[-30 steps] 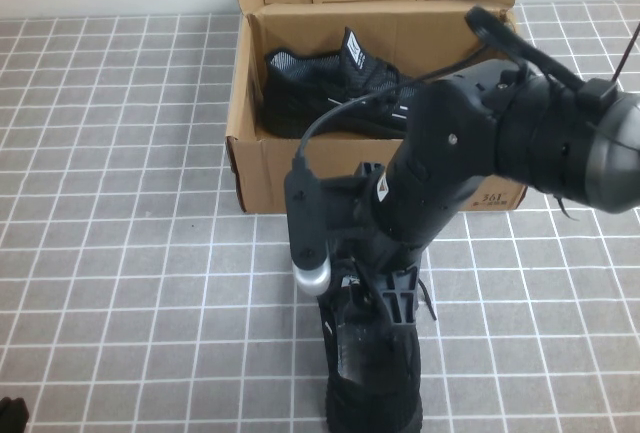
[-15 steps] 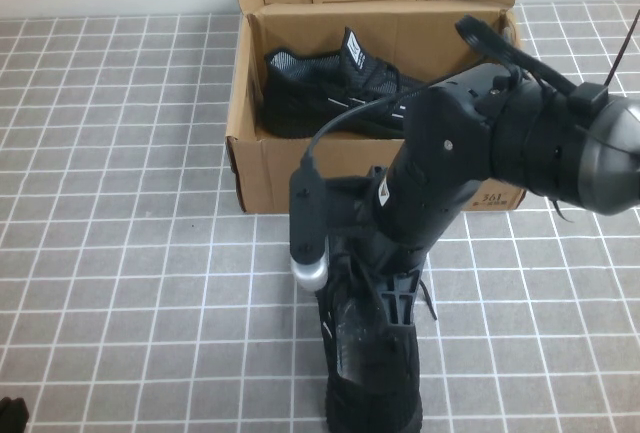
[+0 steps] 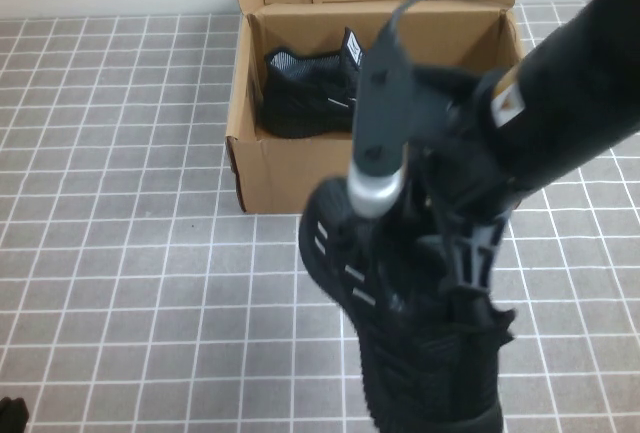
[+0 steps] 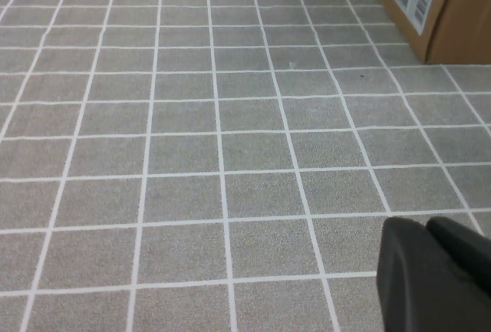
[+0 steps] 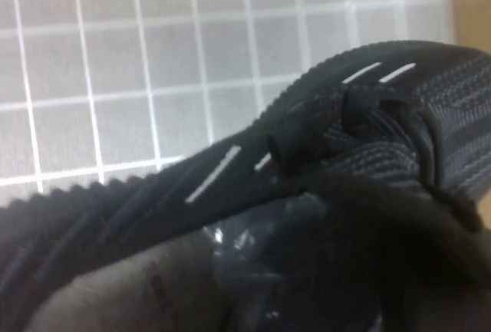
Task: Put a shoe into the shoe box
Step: Pick up the shoe from the table, then hand over the shoe
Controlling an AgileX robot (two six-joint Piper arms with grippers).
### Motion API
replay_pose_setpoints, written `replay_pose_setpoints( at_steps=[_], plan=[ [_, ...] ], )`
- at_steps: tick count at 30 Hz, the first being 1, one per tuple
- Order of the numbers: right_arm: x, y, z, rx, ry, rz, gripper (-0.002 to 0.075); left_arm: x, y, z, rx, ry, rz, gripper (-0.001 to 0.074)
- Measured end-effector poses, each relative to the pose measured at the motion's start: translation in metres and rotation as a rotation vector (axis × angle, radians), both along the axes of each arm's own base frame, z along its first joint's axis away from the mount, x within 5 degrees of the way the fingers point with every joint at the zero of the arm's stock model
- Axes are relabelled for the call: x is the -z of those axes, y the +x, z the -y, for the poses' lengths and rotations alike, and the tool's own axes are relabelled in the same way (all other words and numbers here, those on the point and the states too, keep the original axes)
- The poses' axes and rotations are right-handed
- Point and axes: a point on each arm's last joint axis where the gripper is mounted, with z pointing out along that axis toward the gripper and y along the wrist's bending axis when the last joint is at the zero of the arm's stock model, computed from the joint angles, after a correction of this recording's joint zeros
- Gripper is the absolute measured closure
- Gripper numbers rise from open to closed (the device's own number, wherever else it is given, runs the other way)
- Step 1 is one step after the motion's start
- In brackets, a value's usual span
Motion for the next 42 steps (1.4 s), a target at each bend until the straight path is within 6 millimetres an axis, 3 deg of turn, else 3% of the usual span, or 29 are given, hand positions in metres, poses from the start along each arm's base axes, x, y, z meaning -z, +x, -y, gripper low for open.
replay_pose_setpoints(
  at_steps=[7,11,31,38,42],
  plan=[
    [-0.051,-0.006,0.010,0.005,0.067,0.142,0.0732,0.000,0.000,0.000,0.000,0.000,0.000,0.0735],
    [-0.067,-0.003,0.012,0.013,0.079,0.208,0.0732,0.000,0.000,0.000,0.000,0.000,0.000,0.0735],
    [-0.042,0.015,-0.009,0.004,0.047,0.122,0.0732,-0.005,0.002,-0.001,-0.008,-0.002,0.060,0.0735],
    [-0.041,0.015,-0.009,0.003,0.044,0.119,0.0732,-0.037,0.005,-0.003,-0.079,-0.434,0.361,0.0735],
    [-0.041,0.015,-0.009,0.003,0.044,0.119,0.0732,-0.045,0.004,-0.006,-0.104,-0.541,0.446,0.0735]
  ],
)
